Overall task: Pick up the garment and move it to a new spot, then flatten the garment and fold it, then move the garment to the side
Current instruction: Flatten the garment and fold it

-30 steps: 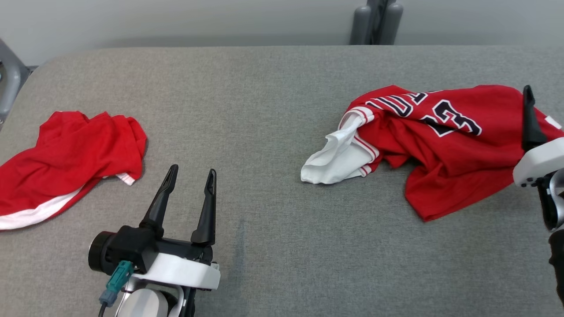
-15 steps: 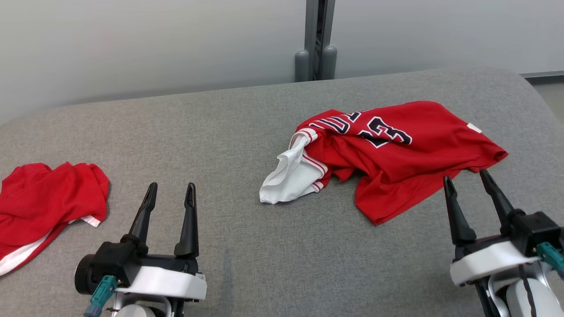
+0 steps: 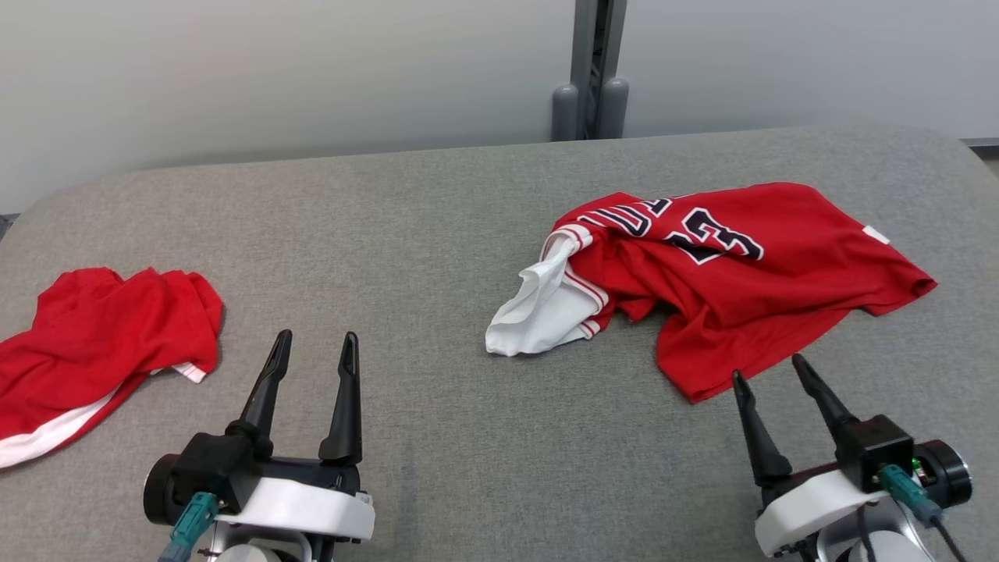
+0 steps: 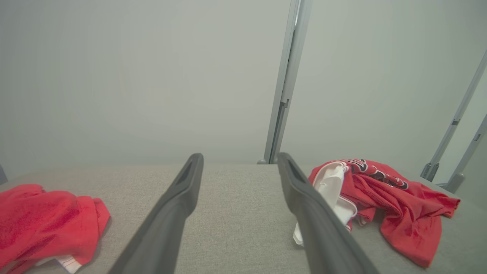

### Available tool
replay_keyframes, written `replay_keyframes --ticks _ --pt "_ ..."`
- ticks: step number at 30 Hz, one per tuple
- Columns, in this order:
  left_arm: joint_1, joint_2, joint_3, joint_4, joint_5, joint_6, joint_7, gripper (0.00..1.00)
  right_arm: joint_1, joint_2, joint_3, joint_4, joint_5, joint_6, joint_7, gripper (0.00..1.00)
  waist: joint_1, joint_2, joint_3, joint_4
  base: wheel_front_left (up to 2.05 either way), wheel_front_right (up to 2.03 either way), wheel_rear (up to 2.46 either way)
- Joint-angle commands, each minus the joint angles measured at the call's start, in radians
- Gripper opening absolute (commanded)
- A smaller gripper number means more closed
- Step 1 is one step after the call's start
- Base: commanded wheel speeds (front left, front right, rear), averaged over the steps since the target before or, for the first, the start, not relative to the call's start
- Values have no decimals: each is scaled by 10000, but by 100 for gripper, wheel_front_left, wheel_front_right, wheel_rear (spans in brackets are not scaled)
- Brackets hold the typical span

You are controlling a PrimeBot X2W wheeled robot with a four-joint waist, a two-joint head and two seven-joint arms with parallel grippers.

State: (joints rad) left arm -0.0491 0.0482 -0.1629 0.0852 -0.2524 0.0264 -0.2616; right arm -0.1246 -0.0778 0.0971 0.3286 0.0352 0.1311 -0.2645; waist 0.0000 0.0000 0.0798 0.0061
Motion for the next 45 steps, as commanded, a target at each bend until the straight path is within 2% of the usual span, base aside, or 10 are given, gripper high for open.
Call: replay_keyframes --ticks 1,9,19,22,28,34,39,42,43,45 --pt "-125 40 4 19 25 -38 -32 100 -106 -58 59 118 -174 -7 -17 100 0 0 154 180 0 0 0" --pt "-342 38 -19 85 -35 -62 -33 100 -1040 -249 294 2088 -593 -7 -15 100 0 0 666 1053 0 0 0" --pt "-568 37 -185 116 -69 -15 -32 100 -1680 -286 -207 3853 -658 -7 -16 100 0 0 981 1542 0 0 0" --pt "-617 38 -214 136 -22 4 -33 100 -1941 -303 -239 4407 -708 -7 1 0 0 0 1015 1553 0 0 0" --pt "-416 37 -52 187 -42 63 -32 100 -1882 -348 -37 4143 -609 -7 -14 0 0 0 724 1266 0 0 0" --pt "-122 35 -37 120 -296 158 -34 100 -1312 -604 -1 3138 -367 -7 -16 0 0 0 274 516 0 0 0" --pt "122 37 16 69 -411 234 -34 100 -629 -1004 -255 1701 -159 -7 27 0 0 0 -11 -360 0 0 0" --pt "157 35 52 25 -421 228 -32 100 -335 -1274 -412 513 -268 -7 405 0 0 0 -13 -922 0 0 0" --pt "157 35 52 25 -421 228 -32 100 -335 -1274 -412 513 -268 -7 405 0 0 0 -13 -922 0 0 0" --pt "-42 41 40 -1 -401 199 -32 100 90 -1489 -732 -819 -261 -7 1099 0 0 0 74 -1290 0 0 0"
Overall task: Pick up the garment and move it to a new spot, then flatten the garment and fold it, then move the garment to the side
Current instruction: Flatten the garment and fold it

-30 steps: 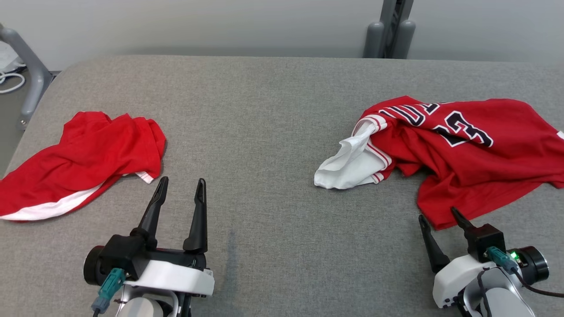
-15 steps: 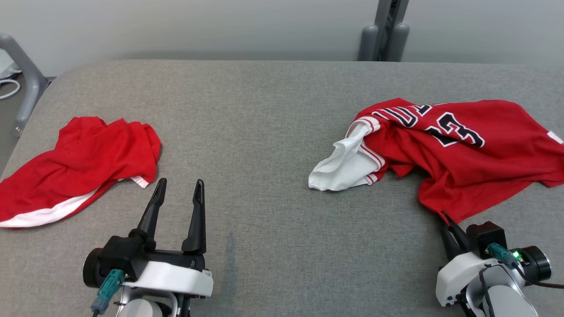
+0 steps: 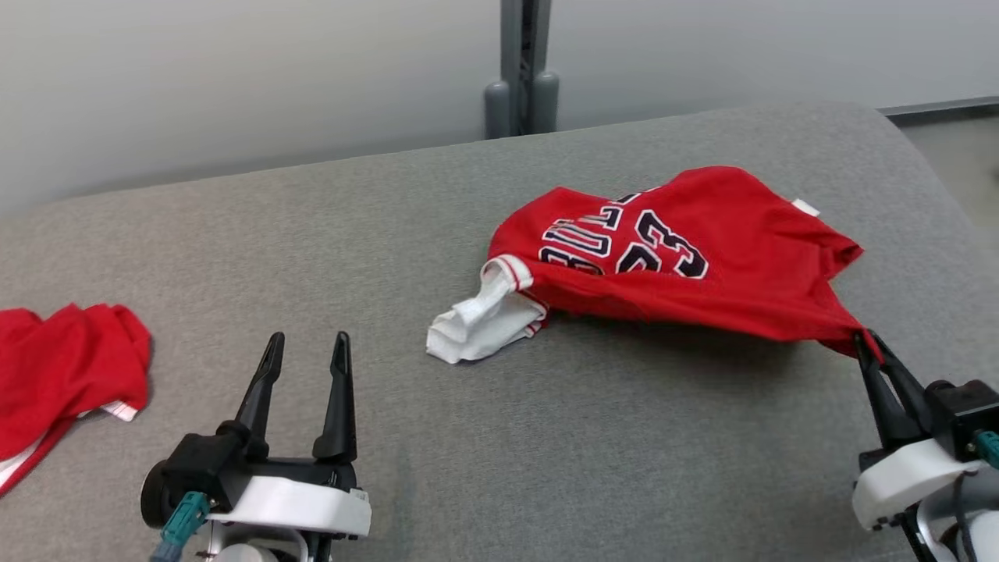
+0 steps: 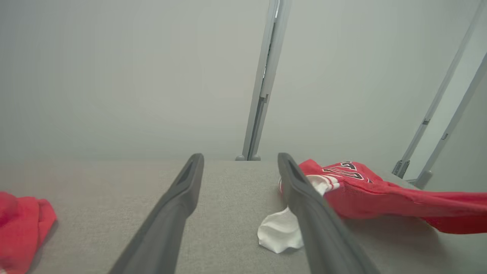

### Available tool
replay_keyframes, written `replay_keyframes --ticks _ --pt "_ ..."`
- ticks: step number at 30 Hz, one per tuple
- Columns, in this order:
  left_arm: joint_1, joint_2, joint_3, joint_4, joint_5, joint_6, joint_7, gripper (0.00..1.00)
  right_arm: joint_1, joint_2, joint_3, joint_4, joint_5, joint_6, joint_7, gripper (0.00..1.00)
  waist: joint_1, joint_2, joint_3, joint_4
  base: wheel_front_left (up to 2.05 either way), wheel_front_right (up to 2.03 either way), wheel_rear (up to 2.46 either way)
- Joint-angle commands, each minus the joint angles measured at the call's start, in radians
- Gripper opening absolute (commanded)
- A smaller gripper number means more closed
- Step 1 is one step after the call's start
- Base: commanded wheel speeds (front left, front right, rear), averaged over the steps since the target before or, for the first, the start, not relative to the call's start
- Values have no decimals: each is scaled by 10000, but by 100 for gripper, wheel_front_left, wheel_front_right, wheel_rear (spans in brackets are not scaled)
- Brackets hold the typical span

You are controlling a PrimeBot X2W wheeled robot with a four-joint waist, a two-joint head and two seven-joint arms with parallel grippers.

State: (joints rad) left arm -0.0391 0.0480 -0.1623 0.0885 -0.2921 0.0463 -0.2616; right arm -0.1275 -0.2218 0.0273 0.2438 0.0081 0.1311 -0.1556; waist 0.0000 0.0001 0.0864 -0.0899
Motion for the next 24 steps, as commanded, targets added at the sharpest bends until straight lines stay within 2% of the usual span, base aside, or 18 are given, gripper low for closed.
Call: replay_keyframes --ticks 1,5,8,11,15,16,17,24 --pt "-202 42 38 -49 -33 9 -34 100 278 -98 -99 -381 19 -7 269 0 0 -1 43 -434 0 0 0" --pt "-368 42 -1 -43 -86 0 -32 100 1025 -222 -729 -1728 30 -8 1309 0 0 -1 192 -744 0 0 0" --pt "-466 45 -58 -20 -99 -12 -32 100 1632 -47 -1478 -2350 -9 -7 1906 0 0 -1 289 -851 0 0 0" --pt "-534 40 -97 7 -119 -31 -32 100 2166 -1 -1896 -2509 -16 -7 2305 0 0 -1 317 -882 0 0 0" --pt "-547 40 -158 71 -117 -83 -32 100 2515 106 -2247 -2096 -75 -7 2731 0 0 -1 293 -822 0 0 0" --pt "-558 40 -170 90 -100 -92 -32 100 2458 130 -2334 -2101 -273 -7 2588 47 0 -1 284 -781 0 0 0" --pt "-569 42 -179 96 -74 -105 -32 100 2372 275 -2340 -2050 -284 -7 2552 100 0 -1 274 -737 0 0 0" --pt "-555 40 -291 138 14 -145 -32 100 1455 751 -1203 -2302 -34 -7 1497 100 0 -1 171 -231 0 0 0"
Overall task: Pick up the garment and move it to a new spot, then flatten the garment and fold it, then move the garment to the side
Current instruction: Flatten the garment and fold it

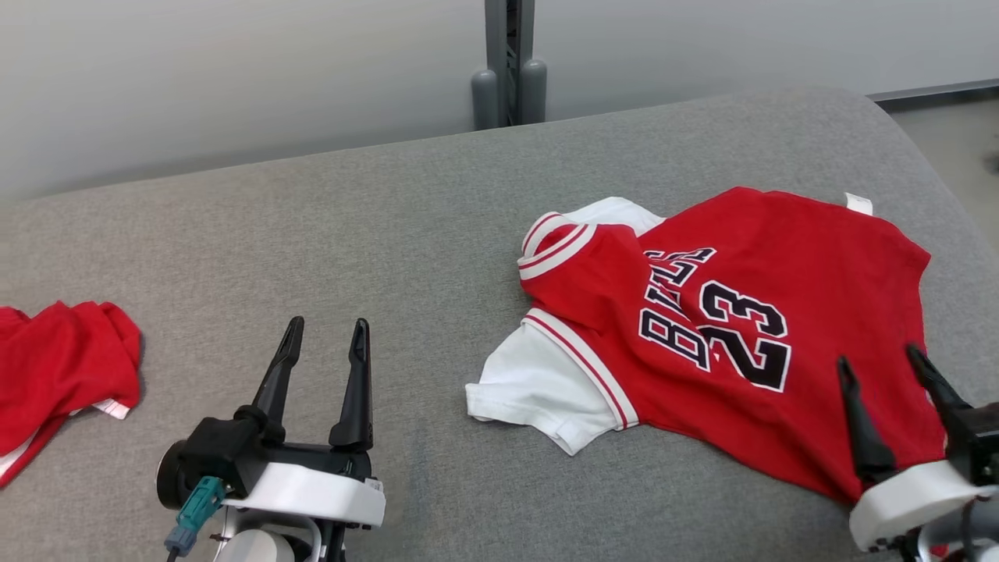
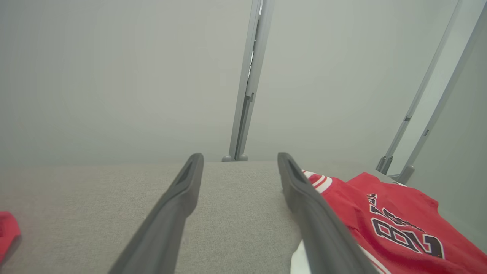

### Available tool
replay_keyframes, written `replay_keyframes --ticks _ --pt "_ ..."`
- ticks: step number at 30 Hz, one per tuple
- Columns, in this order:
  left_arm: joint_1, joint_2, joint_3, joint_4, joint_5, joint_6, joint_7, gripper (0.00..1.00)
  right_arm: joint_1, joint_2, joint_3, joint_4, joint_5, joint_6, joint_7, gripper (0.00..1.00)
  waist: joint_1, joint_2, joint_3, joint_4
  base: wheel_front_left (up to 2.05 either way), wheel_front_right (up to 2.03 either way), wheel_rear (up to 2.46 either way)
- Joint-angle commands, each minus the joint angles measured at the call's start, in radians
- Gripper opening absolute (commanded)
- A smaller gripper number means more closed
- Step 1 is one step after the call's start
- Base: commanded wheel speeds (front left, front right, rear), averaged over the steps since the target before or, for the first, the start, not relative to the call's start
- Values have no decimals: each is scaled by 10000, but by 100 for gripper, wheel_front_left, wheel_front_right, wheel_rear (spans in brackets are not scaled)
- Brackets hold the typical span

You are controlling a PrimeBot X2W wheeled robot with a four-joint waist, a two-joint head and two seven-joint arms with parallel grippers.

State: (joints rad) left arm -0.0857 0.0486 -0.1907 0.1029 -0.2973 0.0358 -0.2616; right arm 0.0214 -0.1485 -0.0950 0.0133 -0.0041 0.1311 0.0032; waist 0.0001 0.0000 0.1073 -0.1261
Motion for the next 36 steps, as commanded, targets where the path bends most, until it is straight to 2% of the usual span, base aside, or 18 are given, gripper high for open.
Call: replay_keyframes --ticks 1,6,10,15,20,23,28,31,36 --pt "-85 35 -30 -14 68 -27 -32 100 -196 7 219 -5 167 -7 -276 100 -1 0 -57 229 0 0 0" --pt "102 33 -121 -43 78 1 -32 100 -1025 158 1338 295 506 -7 -1340 100 -1 0 -174 635 0 0 0" --pt "142 33 -201 -39 121 -23 -32 100 -1533 384 1880 984 671 -7 -2099 100 -1 0 -194 933 0 0 0" --pt "290 33 -318 12 166 -7 -32 100 -1844 709 2114 1805 515 -7 -2496 100 -1 0 -214 1141 0 0 0" --pt "297 30 -490 149 153 -49 -32 100 -2009 839 2121 2113 503 -7 -2633 100 -1 0 -170 1104 0 0 0" --pt "83 33 -933 712 744 -187 -32 100 -2130 897 1998 2098 407 -7 -2698 100 -1 0 -46 937 0 0 0" --pt "-530 36 -1706 1954 549 -555 -32 100 -2251 918 1728 1858 137 -7 -2699 100 -1 0 301 473 0 0 0" --pt "-1119 35 -2239 2797 451 -741 -34 100 -2296 931 1236 1703 -79 -7 -2699 100 -1 0 532 153 0 0 0" --pt "-2234 41 -2810 4177 572 -720 -34 100 -2305 961 858 1504 -319 -7 -2690 100 -1 0 892 -476 0 0 0"
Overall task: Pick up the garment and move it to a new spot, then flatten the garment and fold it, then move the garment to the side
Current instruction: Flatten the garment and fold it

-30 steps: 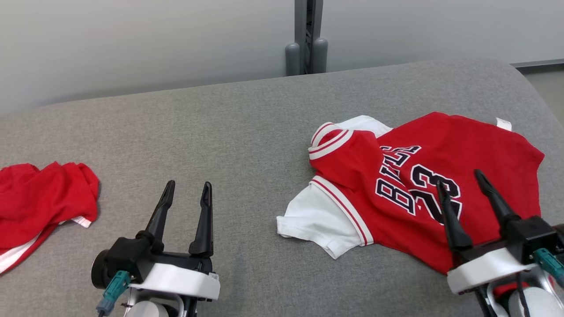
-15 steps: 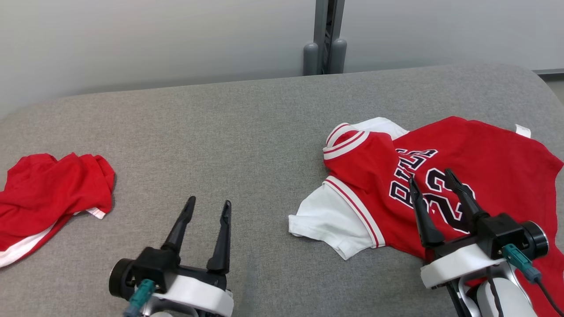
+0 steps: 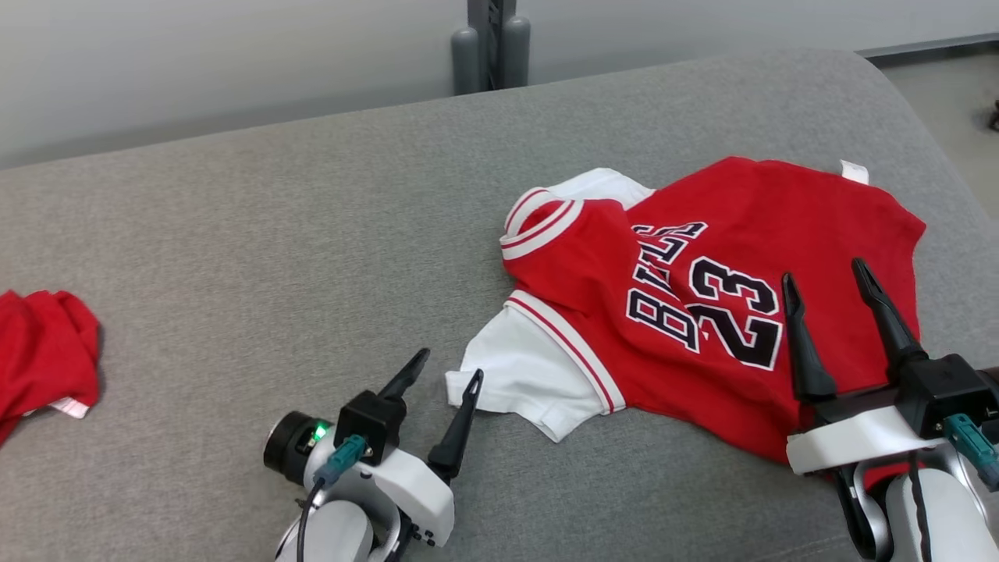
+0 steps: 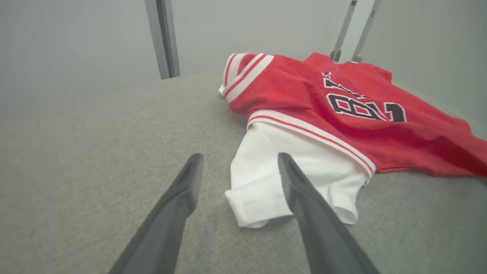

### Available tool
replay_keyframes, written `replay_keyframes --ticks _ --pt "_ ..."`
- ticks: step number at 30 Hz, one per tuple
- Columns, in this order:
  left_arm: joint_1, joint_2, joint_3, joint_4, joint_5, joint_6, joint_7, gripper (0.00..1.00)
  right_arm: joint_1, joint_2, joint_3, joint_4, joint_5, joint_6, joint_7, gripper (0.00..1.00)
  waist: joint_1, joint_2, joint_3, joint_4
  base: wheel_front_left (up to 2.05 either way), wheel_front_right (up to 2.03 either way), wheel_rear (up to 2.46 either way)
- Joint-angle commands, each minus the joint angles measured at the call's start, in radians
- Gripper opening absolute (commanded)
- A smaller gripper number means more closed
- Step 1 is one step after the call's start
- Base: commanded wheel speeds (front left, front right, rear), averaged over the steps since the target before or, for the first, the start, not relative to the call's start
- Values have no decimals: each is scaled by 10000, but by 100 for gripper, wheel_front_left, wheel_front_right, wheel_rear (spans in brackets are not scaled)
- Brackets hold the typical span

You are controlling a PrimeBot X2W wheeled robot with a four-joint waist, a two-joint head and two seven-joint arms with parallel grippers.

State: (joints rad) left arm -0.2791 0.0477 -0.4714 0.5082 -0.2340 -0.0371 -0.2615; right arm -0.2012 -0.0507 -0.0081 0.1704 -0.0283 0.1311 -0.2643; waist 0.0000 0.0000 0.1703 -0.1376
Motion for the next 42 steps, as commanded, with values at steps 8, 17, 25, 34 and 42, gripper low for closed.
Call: replay_keyframes --ticks 8,17,25,34,42 --pt "-1925 44 -434 1705 -203 -140 -34 100 -39 -19 -7 -298 228 -7 -16 100 0 0 789 -1372 0 0 0" --pt "-3150 55 -509 3732 -507 -421 10 0 -9 -18 11 -440 498 -7 -19 100 0 0 1145 -2054 0 0 0" --pt "-3366 71 -312 4009 -922 -443 -32 0 234 -18 -143 -355 402 -7 -19 100 0 0 924 -1774 0 0 0" --pt "-2438 415 1020 2734 -1125 229 -31 0 305 -25 -223 -106 8 -7 -18 100 0 0 72 -405 0 0 0" --pt "-1370 704 1709 2719 -1213 509 -33 0 519 -28 -117 358 -102 -7 -20 100 0 0 -685 949 0 0 0"
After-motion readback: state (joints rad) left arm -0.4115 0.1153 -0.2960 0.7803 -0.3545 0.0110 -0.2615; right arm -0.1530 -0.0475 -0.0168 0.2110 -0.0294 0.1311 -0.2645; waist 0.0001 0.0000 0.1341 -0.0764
